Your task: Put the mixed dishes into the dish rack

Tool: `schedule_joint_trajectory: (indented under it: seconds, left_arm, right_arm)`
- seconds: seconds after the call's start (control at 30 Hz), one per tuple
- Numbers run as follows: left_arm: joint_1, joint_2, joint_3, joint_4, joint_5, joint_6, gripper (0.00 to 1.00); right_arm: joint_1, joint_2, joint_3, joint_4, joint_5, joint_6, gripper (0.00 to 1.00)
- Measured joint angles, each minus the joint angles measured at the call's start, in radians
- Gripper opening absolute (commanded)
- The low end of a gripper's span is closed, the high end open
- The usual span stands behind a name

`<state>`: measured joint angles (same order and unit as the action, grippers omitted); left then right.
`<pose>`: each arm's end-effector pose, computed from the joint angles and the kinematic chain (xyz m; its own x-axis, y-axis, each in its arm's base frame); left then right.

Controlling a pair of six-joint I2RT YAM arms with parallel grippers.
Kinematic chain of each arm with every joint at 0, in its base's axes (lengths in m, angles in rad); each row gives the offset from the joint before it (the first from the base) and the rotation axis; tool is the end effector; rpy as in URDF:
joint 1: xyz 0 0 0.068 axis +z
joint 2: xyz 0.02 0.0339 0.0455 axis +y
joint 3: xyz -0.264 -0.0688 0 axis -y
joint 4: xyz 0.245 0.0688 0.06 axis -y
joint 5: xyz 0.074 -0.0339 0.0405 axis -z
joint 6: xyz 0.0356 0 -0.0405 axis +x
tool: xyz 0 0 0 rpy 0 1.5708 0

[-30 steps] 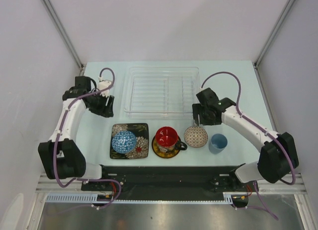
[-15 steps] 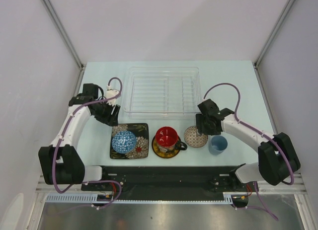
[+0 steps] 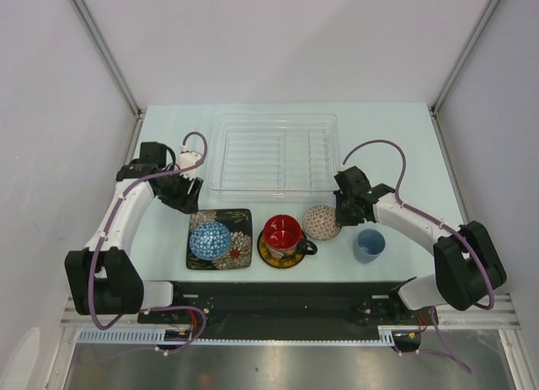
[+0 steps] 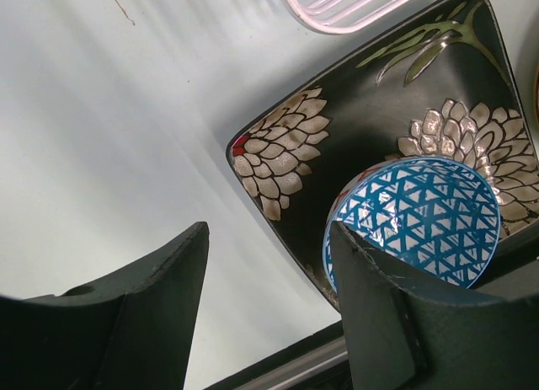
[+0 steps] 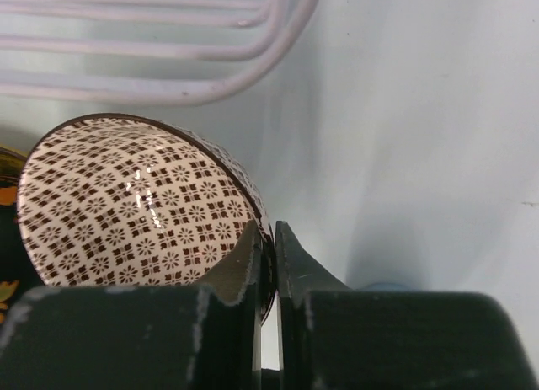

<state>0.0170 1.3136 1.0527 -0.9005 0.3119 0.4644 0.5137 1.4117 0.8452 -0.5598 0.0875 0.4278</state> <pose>0.2481 -0.0067 0.2646 -0.7726 0.4132 -0.4820 0.5055 0.8597 -0.0734 0.2316 0.1271 0.1945 -0.9050 -0.0361 -0.4240 -0.0894 0.9903 0.1066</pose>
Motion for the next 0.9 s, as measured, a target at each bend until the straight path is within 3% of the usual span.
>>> schedule_joint_trajectory:
  seconds: [0.23,0.47,0.67,0.77,0.9]
  left_arm:
    - [0.000,-0.001,-0.001,-0.004,0.007,0.036,0.66]
    - [0.000,-0.005,-0.010,-0.019,0.014,0.080,0.65]
    - [0.000,0.021,-0.001,-0.018,0.027,0.085,0.65]
    - [0.000,0.022,-0.001,-0.015,0.032,0.085,0.65]
    - [0.000,0.022,0.001,-0.015,0.034,0.085,0.64]
  right_arm:
    - [-0.021,-0.033,0.002,-0.010,0.006,-0.003,0.00]
    - [0.004,-0.111,0.168,-0.212,0.115,-0.026,0.00]
    - [0.049,-0.061,0.563,-0.387,0.279,-0.068,0.00]
    - [0.085,0.104,0.866,-0.453,0.521,-0.126,0.00]
    - [0.101,0.333,1.118,-0.499,0.749,-0.206,0.00]
